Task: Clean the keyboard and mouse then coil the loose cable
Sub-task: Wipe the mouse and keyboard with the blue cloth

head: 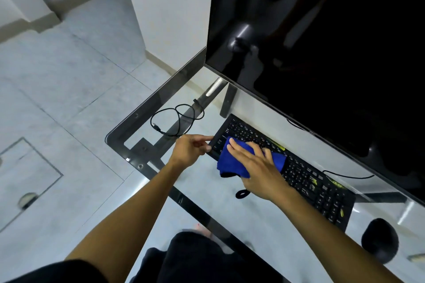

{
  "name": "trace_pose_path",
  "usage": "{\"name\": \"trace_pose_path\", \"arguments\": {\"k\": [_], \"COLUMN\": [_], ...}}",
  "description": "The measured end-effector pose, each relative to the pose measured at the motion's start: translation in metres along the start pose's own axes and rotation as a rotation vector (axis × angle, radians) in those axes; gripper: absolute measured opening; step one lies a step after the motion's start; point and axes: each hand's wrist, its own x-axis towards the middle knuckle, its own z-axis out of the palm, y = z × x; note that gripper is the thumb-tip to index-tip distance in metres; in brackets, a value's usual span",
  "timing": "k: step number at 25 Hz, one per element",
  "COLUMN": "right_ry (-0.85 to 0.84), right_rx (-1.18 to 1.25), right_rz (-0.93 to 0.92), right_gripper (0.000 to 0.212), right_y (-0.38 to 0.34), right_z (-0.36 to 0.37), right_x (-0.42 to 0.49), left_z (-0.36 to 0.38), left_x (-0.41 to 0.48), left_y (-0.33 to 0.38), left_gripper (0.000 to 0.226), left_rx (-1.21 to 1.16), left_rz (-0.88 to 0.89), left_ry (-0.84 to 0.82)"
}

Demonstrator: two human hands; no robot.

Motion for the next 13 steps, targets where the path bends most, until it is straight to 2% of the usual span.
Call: {"name": "trace_pose_path", "arguments": {"k": [3,7,10,13], "right_ry": [0.035,0.054,0.052,0.076], "right_rx": [0.057,0.083,0.030,0.023], "right_rz": [0.069,-0.003,-0.038,0.048], "right_gripper": [0.079,0.083,0.085,0.082], "right_y": [-0.006,-0.023,-0.009,0.009], "right_z": [-0.005,0.002,0.007,0.008], "right_x": [0.016,0.017,-0.011,-0.027], "left_z": [0.001,-0.001,-0.003,-0.002], "left_x": [0.000,0.003,0.005,0.006], "left_y": [-0.004,-0.004,-0.003,-0.005], "left_gripper": [0.032,0.036,0.033,0.030], "left_rx": [0.021,0.014,-0.023,-0.042], "left_rz": [0.016,0.014,-0.008,-0.026], "left_ry": [0.013,-0.012,-0.043,-0.030]}}
